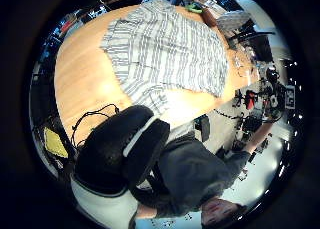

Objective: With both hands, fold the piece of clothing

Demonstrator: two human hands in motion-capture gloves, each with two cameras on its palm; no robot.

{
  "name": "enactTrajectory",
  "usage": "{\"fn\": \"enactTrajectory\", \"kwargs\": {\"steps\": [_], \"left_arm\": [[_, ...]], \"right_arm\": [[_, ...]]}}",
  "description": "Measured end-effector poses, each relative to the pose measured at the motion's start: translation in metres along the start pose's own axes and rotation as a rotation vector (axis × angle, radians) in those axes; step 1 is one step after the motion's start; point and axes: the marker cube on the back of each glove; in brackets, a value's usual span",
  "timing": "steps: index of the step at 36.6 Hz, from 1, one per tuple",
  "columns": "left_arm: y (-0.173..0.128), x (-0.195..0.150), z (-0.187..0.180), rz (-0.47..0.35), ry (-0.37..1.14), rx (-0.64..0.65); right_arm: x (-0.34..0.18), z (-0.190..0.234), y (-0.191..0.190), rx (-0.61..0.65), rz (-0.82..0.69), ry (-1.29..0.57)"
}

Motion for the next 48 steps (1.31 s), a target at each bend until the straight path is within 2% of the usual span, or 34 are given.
{"fn": "enactTrajectory", "kwargs": {"steps": [14,23,36,41,45,48], "left_arm": [[-0.002,0.010,0.001,0.010,-0.013,-0.008],[-0.014,0.013,0.022,0.030,0.011,-0.065],[-0.015,0.011,0.041,0.029,0.024,-0.122],[-0.023,0.013,0.063,0.052,0.050,-0.154],[-0.028,0.025,0.092,0.093,0.093,-0.232],[-0.012,0.039,0.104,0.060,0.095,-0.303]], "right_arm": [[0.003,0.014,-0.001,-0.019,-0.020,-0.021],[0.002,0.019,0.002,-0.038,-0.013,-0.025],[-0.009,0.027,0.011,-0.075,-0.059,-0.022],[-0.009,0.035,0.008,-0.071,-0.064,-0.020],[-0.009,0.042,0.007,-0.089,-0.067,-0.022],[-0.009,0.047,0.006,-0.089,-0.065,-0.028]]}}
